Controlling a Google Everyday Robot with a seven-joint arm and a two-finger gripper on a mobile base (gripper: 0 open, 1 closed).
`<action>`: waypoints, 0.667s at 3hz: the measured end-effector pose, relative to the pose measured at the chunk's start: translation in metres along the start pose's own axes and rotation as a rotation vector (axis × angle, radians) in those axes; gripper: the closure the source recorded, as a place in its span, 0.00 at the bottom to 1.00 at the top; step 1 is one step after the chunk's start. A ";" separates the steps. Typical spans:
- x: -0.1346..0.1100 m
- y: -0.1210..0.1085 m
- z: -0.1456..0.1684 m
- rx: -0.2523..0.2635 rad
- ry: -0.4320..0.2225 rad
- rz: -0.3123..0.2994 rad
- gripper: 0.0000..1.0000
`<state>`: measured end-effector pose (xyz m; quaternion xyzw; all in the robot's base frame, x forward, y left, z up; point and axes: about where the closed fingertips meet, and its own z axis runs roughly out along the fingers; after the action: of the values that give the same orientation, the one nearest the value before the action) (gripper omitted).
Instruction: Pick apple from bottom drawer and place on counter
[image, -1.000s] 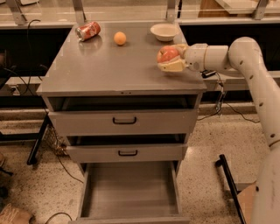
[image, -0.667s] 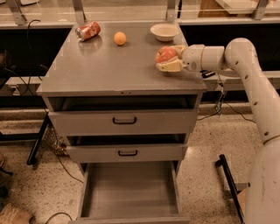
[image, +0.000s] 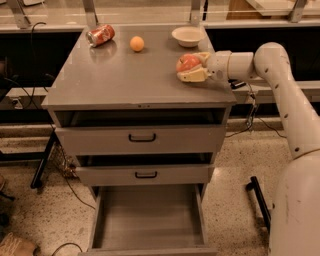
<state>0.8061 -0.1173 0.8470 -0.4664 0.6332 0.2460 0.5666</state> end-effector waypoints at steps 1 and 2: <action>0.002 -0.001 0.002 -0.007 0.001 0.000 0.39; 0.003 -0.001 0.003 -0.012 0.001 -0.003 0.16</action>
Offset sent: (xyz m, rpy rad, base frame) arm 0.0047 -0.0079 -0.0004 -0.0065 -0.0032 0.0051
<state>0.8091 -0.1158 0.8441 -0.4706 0.6314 0.2487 0.5639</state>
